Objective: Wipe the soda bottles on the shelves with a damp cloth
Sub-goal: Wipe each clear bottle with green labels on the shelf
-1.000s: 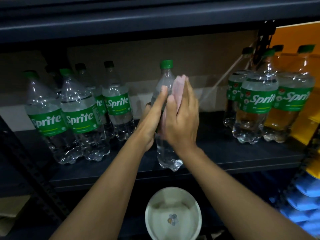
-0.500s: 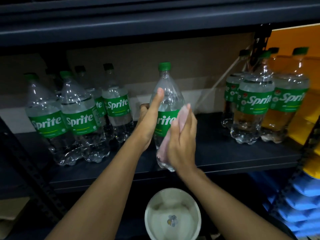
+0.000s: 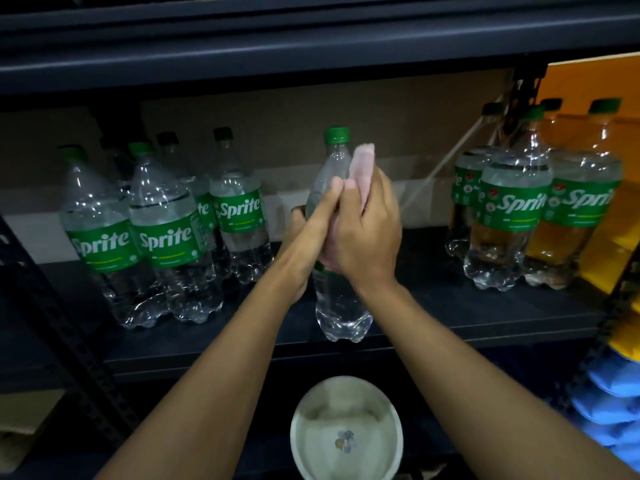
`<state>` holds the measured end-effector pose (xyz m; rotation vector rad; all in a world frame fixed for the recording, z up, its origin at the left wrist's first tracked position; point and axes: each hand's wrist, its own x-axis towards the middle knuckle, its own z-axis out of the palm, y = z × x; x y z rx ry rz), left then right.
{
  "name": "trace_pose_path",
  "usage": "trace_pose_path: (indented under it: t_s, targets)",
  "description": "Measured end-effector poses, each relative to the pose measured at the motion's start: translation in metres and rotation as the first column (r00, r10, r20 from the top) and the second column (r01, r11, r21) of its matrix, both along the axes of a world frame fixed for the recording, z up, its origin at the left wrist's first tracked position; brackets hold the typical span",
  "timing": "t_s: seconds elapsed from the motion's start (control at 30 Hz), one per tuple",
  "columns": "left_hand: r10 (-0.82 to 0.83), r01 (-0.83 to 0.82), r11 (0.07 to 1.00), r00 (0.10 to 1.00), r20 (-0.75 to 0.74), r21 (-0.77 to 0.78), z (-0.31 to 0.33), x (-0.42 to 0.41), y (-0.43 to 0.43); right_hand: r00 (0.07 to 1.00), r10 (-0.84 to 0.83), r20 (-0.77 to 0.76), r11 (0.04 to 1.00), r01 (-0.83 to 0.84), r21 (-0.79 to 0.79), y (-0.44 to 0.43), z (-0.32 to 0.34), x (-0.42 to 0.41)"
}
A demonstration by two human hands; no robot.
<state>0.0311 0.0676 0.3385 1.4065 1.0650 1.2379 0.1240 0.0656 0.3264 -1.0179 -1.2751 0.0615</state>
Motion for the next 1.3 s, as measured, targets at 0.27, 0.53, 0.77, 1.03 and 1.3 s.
trace_pose_path:
  t_s: [0.27, 0.53, 0.77, 1.03, 1.3]
  targets:
    - [0.119, -0.116, 0.991, 0.992, 0.040, -0.068, -0.010, -0.001, 0.009, 0.999, 0.029, 0.027, 0.997, -0.027, -0.075, -0.023, -0.140, -0.007]
    - [0.098, -0.095, 0.993, 0.994, 0.042, -0.072, -0.020, -0.008, 0.027, 0.988, 0.135, -0.076, 0.989, -0.139, -0.050, -0.010, -0.078, 0.000]
    - [-0.049, 0.048, 0.998, 0.998, 0.044, 0.035, -0.011, -0.007, 0.011, 0.988, 0.154, 0.020, 0.973, -0.148, -0.179, 0.010, 0.031, 0.014]
    - [-0.020, 0.021, 1.000, 0.993, 0.113, -0.011, -0.022, -0.004, 0.014, 0.993, -0.079, 0.085, 0.995, 0.073, 0.073, -0.014, -0.071, -0.011]
    - [0.067, -0.065, 0.998, 0.990, 0.124, -0.015, -0.031, -0.005, 0.021, 0.992, 0.087, 0.094, 0.979, -0.067, -0.191, -0.043, -0.143, -0.001]
